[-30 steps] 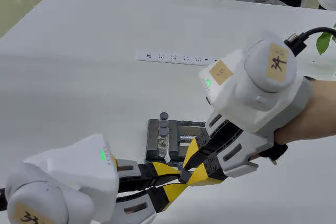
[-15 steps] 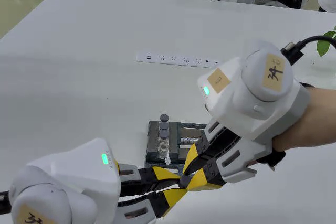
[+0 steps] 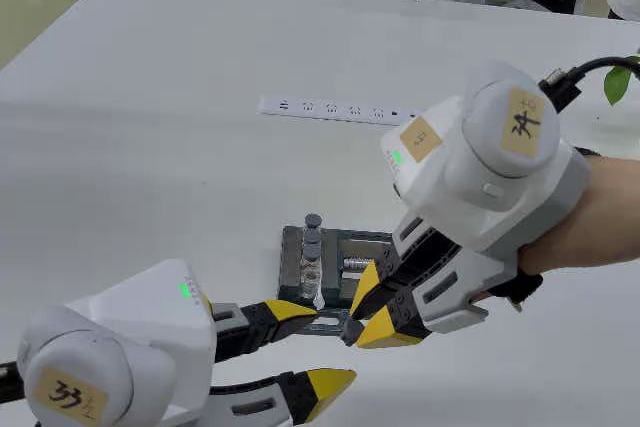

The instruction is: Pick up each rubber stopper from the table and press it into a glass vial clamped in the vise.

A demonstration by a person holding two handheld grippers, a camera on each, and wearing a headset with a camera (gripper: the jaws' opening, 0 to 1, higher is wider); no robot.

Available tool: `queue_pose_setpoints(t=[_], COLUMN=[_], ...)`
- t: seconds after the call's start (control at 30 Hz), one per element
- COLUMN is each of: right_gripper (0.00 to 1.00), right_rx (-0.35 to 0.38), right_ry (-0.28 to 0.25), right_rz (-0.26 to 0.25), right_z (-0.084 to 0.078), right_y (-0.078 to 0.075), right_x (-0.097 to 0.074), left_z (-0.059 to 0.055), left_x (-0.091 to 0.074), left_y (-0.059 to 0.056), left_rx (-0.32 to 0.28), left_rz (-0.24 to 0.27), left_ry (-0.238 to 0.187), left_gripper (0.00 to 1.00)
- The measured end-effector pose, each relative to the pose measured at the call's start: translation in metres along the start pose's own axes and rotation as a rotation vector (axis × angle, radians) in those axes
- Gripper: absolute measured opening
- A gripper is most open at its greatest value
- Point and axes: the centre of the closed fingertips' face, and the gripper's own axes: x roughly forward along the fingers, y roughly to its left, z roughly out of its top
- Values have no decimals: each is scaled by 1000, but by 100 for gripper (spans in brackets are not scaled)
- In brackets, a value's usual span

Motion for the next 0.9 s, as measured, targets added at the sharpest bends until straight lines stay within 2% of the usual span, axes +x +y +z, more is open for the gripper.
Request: queue_pose_setpoints(t=[0.07, 0.1, 0.17, 0.33, 0.37, 0.43, 0.47, 0.6, 0.9], right_gripper=[6, 6, 6, 6, 6, 6, 6, 6, 6], right_rx=[1, -2, 1, 5, 5, 7, 8, 4, -42], right_ry=[2, 5, 10, 26, 28, 30, 31, 51, 122], right_rz=[1, 1, 3, -3, -4, -4, -6, -17, -25], right_z=[0, -1, -3, -10, -11, -12, -13, -19, -23], right_y=[0, 0, -1, -9, -10, -12, -13, -22, -40], right_x=[0, 0, 1, 2, 2, 2, 2, 3, 5], left_z=[-1, 1, 0, -1, -1, -3, -4, -9, -19], left_x=[-1, -1, -3, -9, -10, -13, -14, -21, -25], left_y=[4, 9, 14, 30, 32, 37, 38, 46, 53], left_rx=[-7, -13, -28, -46, -50, -60, -59, -73, -83], left_rz=[19, 52, 77, 159, 162, 188, 190, 195, 217], left_ry=[-5, -23, -24, -39, -41, -39, -40, -34, -23], left_gripper=[50, 56, 69, 90, 94, 96, 99, 99, 99])
